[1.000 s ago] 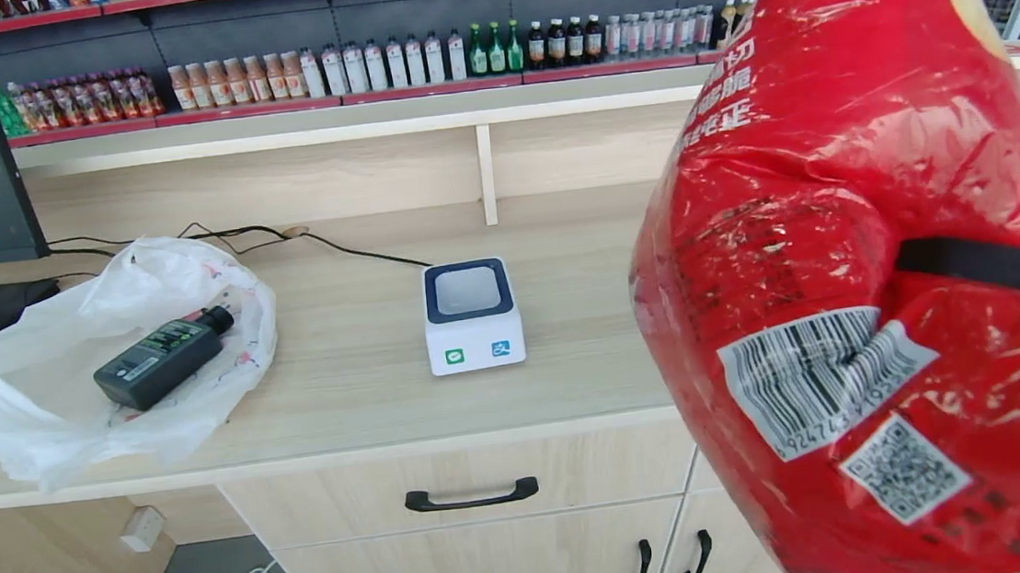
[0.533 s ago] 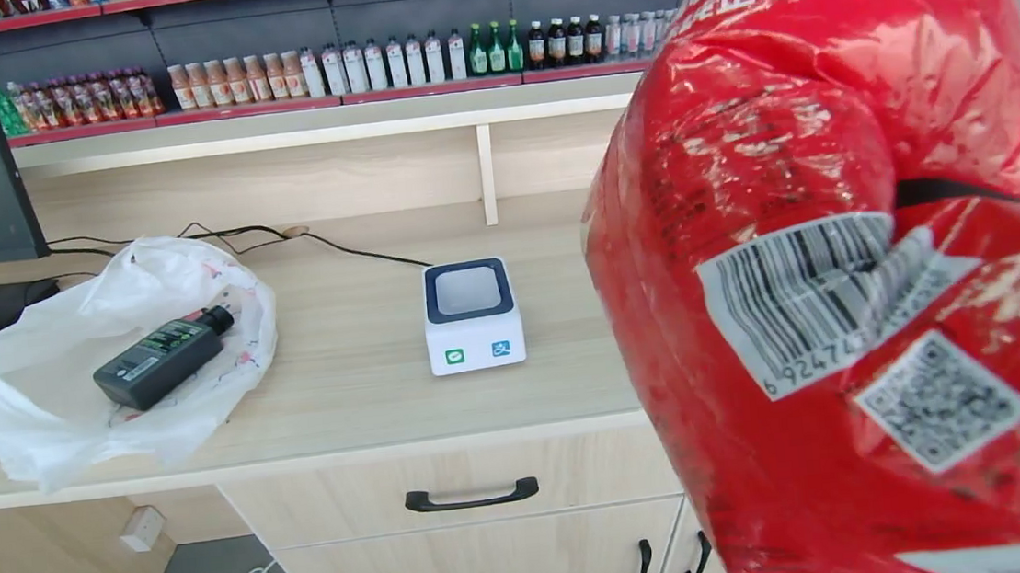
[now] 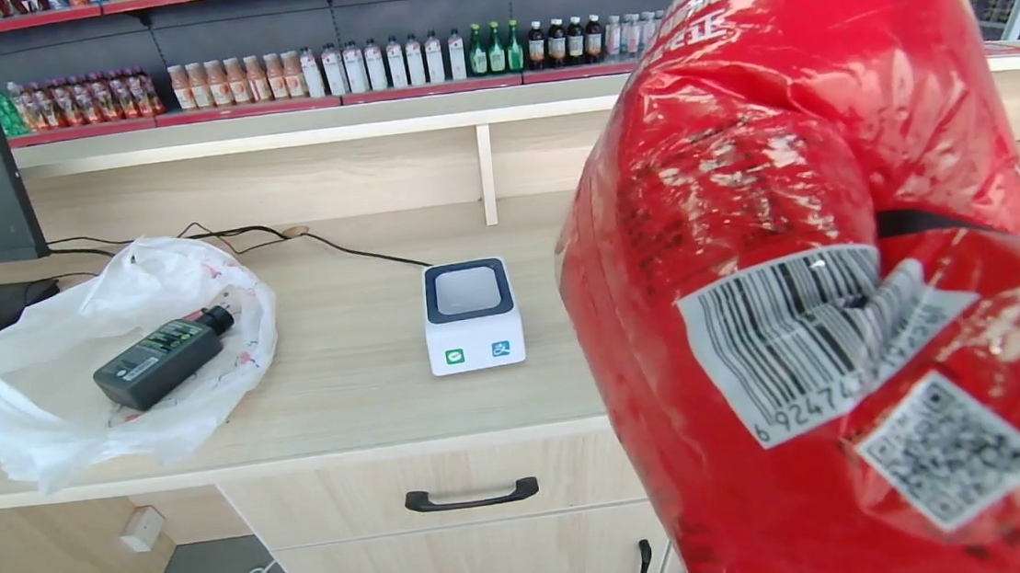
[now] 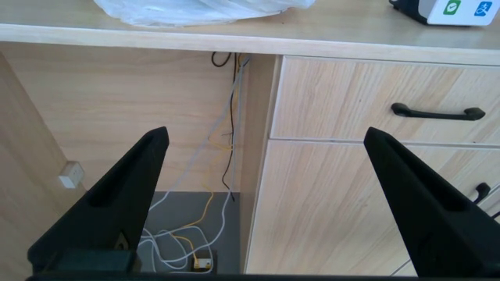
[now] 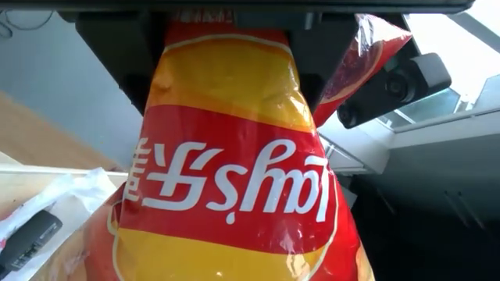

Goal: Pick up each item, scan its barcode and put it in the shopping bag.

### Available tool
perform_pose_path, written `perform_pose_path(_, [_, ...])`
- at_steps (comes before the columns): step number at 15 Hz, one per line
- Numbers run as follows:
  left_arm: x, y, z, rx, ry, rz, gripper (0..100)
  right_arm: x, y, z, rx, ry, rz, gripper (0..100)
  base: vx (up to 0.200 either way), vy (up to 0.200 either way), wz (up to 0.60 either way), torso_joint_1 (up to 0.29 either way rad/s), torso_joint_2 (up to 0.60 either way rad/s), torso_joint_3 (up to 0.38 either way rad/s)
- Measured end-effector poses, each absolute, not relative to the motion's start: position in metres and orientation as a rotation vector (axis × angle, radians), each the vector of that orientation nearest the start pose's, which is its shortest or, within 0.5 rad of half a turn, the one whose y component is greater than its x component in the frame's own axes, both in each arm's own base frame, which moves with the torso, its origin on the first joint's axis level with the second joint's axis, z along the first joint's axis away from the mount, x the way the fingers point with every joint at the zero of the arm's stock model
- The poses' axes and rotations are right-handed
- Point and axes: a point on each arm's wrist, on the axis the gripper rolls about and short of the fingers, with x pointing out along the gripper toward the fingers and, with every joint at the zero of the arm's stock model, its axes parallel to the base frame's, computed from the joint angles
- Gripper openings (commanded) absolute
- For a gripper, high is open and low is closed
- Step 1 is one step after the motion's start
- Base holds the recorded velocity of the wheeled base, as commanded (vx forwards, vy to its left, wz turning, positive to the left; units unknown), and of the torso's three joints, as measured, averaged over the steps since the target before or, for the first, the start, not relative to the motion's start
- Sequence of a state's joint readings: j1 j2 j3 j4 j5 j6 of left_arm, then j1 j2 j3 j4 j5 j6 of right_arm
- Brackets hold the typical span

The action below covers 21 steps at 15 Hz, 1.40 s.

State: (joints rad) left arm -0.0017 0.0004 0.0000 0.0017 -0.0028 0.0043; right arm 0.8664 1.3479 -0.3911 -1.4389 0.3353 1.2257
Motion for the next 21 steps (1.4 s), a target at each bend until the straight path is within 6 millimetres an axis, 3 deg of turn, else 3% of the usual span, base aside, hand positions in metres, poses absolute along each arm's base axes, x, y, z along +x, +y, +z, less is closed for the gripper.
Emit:
perform_pose_path(5, [-0.023, 0.0, 0.075, 0.005, 0.002, -0.004, 100, 0.115, 0.145, 0.241, 1.177, 0.263, 1.336, 0, 0.0, 0.0, 0.0, 0.0, 0.0, 0.0])
perform_pose_path(10, [-0.023, 0.0, 0.075, 0.005, 0.002, -0.004, 100, 0.128, 0.142, 0.241, 0.957, 0.107, 1.258, 0, 0.0, 0.0, 0.0, 0.0, 0.0, 0.0])
perform_pose_path(15, [-0.023, 0.0, 0.075, 0.005, 0.002, -0.004, 100, 0.148, 0.14, 0.225, 0.541, 0.021, 1.094, 0, 0.0, 0.0, 0.0, 0.0, 0.0, 0.0])
perform_pose_path(18, [-0.023, 0.0, 0.075, 0.005, 0.002, -0.004, 100, 0.165, 0.133, 0.222, 0.255, -0.124, 0.937, 0, 0.0, 0.0, 0.0, 0.0, 0.0, 0.0])
perform_pose_path(21, [-0.023, 0.0, 0.075, 0.005, 0.002, -0.004, 100, 0.179, 0.13, 0.216, 0.119, -0.166, 0.734, 0, 0.0, 0.0, 0.0, 0.0, 0.0, 0.0])
